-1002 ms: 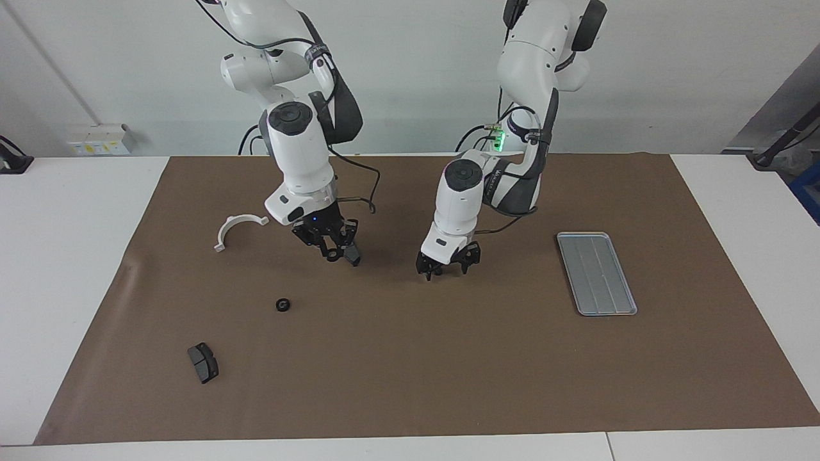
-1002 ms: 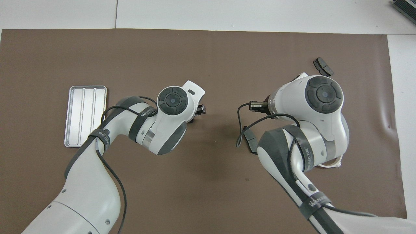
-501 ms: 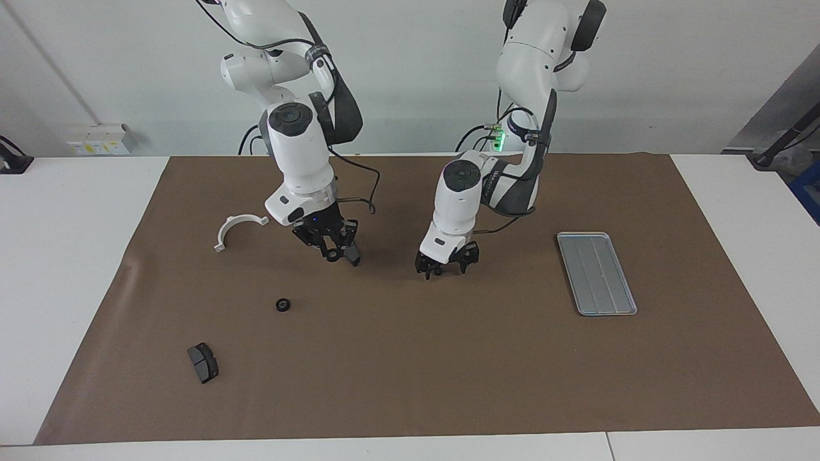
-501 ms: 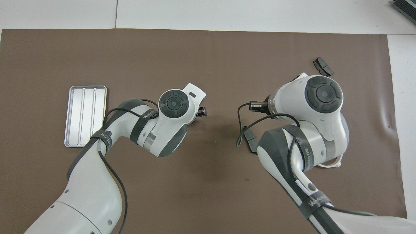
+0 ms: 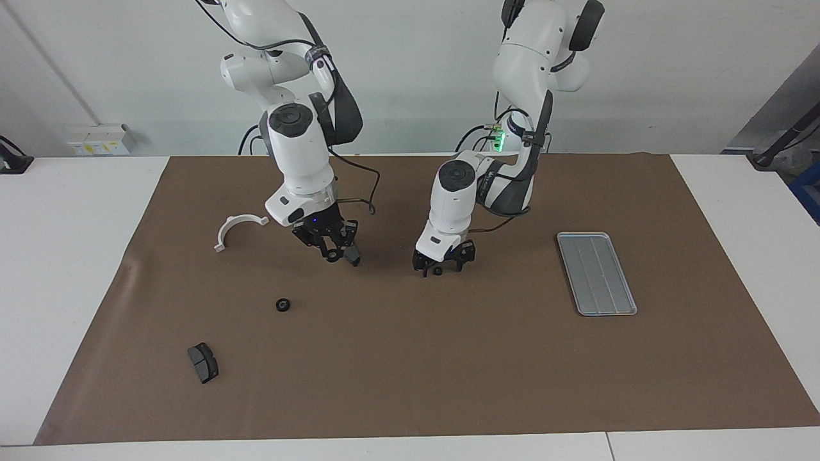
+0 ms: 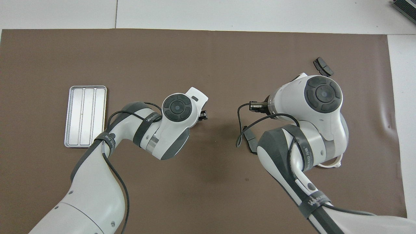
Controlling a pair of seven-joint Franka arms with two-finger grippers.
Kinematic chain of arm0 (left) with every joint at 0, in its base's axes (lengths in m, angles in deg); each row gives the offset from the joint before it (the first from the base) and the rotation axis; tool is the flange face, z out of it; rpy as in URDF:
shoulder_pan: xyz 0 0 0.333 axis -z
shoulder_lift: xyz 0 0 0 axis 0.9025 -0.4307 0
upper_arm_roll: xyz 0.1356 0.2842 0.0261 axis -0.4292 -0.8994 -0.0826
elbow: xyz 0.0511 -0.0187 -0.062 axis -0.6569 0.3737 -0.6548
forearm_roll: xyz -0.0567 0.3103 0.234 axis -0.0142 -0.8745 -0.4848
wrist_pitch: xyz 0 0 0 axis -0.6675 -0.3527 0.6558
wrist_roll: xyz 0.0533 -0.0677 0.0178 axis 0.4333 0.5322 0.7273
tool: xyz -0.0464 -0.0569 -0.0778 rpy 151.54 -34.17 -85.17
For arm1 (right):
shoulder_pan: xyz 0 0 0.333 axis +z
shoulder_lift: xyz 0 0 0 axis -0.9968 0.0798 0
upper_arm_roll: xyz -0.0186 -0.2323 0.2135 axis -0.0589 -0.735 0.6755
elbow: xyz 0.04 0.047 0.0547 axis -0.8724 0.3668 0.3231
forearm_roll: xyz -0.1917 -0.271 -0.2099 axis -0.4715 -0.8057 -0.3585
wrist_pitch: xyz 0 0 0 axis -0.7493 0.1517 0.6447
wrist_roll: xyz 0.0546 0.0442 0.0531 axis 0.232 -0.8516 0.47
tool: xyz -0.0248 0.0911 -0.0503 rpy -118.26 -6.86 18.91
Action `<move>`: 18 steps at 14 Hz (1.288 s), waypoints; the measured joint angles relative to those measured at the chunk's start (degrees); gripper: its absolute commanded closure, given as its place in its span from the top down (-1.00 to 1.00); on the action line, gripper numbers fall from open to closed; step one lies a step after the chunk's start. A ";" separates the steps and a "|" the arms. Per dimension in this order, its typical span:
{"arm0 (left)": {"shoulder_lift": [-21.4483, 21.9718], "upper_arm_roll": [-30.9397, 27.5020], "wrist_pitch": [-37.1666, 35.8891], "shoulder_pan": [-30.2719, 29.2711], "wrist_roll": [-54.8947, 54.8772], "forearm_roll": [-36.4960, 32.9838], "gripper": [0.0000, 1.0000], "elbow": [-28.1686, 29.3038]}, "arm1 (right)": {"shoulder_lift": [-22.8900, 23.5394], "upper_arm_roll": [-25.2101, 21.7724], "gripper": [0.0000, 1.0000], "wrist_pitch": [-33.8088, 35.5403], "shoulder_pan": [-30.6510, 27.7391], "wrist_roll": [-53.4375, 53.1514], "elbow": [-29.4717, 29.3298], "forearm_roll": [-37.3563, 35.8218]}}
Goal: Pick bearing gear from pile to tray
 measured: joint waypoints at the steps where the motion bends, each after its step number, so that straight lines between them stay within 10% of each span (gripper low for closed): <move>1: 0.02 -0.03 0.00 0.00 0.00 0.00 0.31 0.00 | 0.06 0.00 -1.00 0.00 0.00 0.00 0.01 0.00; 8: 0.72 -0.19 -0.04 0.03 0.00 -0.05 -1.00 0.00 | 0.24 0.00 -1.00 0.00 0.00 0.00 0.01 0.00; 18: 0.50 -1.05 -4.56 -4.83 -5.36 0.32 -1.00 -2.53 | 0.28 0.01 -1.00 -0.46 0.03 0.00 0.01 0.02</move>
